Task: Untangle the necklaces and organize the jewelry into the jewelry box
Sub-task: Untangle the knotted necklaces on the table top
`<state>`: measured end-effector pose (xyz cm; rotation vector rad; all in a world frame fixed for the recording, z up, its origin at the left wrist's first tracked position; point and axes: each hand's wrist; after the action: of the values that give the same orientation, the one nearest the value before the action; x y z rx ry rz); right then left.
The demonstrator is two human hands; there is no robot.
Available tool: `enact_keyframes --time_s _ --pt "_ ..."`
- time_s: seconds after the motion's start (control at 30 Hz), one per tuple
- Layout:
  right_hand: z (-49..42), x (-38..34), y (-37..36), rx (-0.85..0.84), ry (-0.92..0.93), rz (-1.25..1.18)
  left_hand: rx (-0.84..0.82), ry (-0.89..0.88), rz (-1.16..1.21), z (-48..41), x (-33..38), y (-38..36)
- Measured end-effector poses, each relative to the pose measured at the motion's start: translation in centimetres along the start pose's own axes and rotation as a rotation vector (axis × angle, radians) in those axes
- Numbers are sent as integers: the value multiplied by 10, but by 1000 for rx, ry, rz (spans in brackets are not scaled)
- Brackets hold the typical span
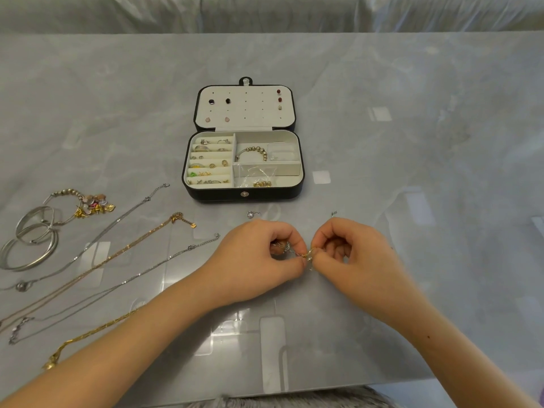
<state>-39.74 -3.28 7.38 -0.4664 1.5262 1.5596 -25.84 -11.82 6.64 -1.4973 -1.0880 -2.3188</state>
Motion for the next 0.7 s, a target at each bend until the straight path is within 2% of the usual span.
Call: enact_keyframes --time_s 0.23,0.37,0.47,0.57,0.7 --pt "0 -6 -8 43 -216 -555 -12 14 74 -3 5 -1" --pt "1 -3 -4 -2 -250 -652 -80 78 278 -4 3 8" --pt "-1 1 -2 -49 -259 -698 -118 108 340 -4 3 12" --pt "-3 4 1 -69 -255 -596 -138 128 340 -4 4 15" --pt "-2 9 2 -20 -132 -226 -148 130 314 -4 4 16"
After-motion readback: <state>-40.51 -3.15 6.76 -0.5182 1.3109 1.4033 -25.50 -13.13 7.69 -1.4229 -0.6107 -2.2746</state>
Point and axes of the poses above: each hand's wrist, its own z-axis away from the middle knuckle, its own y-axis out of the back of the hand, x = y × z, and after that the axes turned 5 degrees about z, right-handed
